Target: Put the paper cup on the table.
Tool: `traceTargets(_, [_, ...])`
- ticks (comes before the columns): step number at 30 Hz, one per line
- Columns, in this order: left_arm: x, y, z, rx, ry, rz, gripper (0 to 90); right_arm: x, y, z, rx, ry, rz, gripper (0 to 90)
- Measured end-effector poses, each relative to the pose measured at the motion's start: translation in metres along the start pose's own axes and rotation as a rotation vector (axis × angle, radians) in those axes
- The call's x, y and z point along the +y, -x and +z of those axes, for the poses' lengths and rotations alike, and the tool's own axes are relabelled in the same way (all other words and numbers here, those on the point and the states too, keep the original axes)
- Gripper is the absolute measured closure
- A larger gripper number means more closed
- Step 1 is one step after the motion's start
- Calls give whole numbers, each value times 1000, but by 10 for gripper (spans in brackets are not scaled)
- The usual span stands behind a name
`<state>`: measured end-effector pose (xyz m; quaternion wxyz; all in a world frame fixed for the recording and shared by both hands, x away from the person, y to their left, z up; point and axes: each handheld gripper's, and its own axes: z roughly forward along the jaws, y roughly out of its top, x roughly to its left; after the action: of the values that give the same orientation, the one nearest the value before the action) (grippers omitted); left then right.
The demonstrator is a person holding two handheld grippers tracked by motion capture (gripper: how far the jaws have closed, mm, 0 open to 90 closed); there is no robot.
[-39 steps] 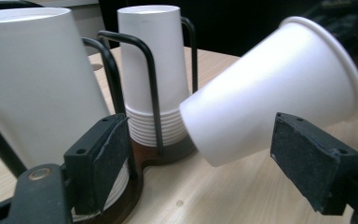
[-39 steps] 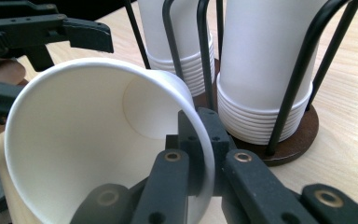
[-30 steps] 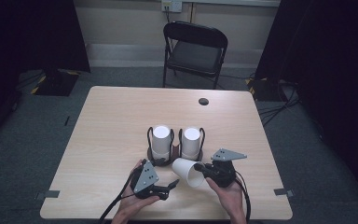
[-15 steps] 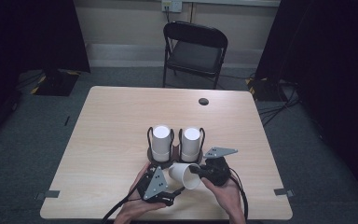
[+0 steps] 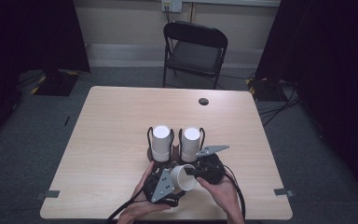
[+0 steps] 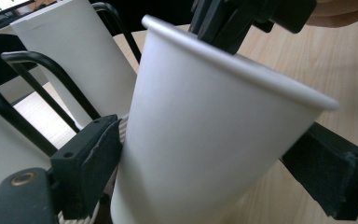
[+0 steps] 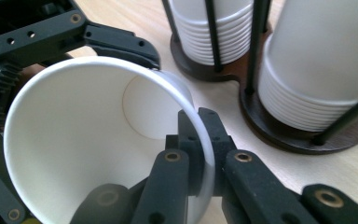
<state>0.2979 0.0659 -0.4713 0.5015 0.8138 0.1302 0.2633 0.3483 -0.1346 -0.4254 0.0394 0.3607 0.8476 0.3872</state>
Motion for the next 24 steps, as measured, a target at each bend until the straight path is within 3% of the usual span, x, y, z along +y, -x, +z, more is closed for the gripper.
traceTargets(11, [6, 4, 6, -1, -10, 66, 154, 2, -2, 11, 25, -37, 0, 887])
traceTargets(17, [7, 5, 7, -2, 3, 63, 176, 1, -4, 12, 38, -53, -4, 883])
traceTargets(22, [9, 6, 6, 3, -10, 96, 190, 1, -4, 13, 40, -67, 2, 879])
traceTargets(24, [11, 7, 5, 3, 1, 88, 190, 1, -4, 14, 32, -82, 4, 872])
